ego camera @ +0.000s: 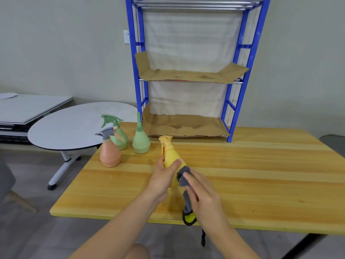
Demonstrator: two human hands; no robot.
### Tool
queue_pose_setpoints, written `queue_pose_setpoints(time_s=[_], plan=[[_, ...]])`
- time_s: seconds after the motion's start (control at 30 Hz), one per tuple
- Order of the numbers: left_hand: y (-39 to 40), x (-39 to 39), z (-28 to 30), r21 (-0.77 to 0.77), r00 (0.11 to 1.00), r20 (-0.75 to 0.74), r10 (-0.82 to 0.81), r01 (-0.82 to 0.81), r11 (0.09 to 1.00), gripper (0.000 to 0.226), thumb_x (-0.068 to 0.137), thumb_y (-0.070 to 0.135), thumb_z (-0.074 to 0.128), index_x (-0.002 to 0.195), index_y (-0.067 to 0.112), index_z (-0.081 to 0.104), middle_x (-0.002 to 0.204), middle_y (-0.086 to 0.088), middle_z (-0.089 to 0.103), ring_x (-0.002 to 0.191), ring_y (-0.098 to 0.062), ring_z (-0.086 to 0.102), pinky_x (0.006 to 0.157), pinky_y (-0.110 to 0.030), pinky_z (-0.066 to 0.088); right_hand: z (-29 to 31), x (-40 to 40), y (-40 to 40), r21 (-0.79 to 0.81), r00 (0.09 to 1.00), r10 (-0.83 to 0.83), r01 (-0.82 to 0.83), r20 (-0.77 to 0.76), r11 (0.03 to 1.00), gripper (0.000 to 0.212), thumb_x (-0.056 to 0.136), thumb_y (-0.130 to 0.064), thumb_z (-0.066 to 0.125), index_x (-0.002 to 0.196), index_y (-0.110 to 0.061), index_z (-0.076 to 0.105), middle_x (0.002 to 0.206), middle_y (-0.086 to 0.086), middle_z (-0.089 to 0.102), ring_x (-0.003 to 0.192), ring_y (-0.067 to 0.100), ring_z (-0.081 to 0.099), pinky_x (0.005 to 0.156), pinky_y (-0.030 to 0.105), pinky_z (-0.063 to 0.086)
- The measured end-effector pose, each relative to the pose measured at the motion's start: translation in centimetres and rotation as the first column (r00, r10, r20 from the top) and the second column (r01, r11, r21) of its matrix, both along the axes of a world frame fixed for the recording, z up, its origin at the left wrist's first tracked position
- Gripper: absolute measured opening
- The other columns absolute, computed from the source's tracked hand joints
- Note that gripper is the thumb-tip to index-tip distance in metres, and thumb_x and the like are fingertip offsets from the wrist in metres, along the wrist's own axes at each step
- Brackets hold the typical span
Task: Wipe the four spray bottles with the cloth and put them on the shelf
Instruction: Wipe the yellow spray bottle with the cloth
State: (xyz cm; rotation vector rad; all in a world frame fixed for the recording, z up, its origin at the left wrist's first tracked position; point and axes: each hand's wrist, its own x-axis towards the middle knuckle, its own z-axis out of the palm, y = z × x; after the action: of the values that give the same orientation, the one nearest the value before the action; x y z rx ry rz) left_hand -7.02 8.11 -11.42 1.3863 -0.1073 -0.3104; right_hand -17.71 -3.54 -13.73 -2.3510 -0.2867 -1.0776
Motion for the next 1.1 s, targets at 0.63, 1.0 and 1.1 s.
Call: queue_pose_setpoints(time_s=[0.63,1.0,1.1], plan=[[1.5,0.8,-0.8,-0.11,0.975,-0.109,-0.194,0.182,0.977,0.044,0.096,0.035,0.059,0.137,0.024,0.049,0.131,-0.01,0.066,0.12,-0.028,0.064,0.103,-0.053,0.052,1.4,1.5,-1.8,0.01,0.995,-0.006,0.008,-0.098,1.0,0.049,0.084,0.008,0.067,0.128,-0.014,0.063,0.137,0.007,0.054,0.123,0.023,0.052,0.105,0.021,0.038],[2.0,0.9,-0.7,-0.061,0.982,-0.042,-0.185,0.182,0.981,0.035,0.089,0.028,0.076,0.114,0.009,0.061,0.09,-0.008,0.07,0.081,-0.021,0.067,0.07,-0.036,0.056,1.6,0.8,0.1,-0.133,0.983,0.123,-0.142,-0.139,0.981,0.058,0.076,0.012,0.073,0.126,-0.014,0.062,0.138,0.006,0.051,0.126,0.019,0.045,0.103,0.029,0.044],[2.2,0.9,-0.8,-0.092,0.976,-0.058,-0.212,0.206,0.974,0.025,0.096,0.031,0.068,0.109,0.011,0.059,0.084,-0.003,0.065,0.078,-0.017,0.063,0.067,-0.032,0.052,0.7,0.6,0.4,-0.259,0.965,0.197,-0.238,-0.174,0.936,0.061,0.075,0.013,0.072,0.127,-0.017,0.061,0.142,0.004,0.046,0.127,0.023,0.045,0.099,0.035,0.047]])
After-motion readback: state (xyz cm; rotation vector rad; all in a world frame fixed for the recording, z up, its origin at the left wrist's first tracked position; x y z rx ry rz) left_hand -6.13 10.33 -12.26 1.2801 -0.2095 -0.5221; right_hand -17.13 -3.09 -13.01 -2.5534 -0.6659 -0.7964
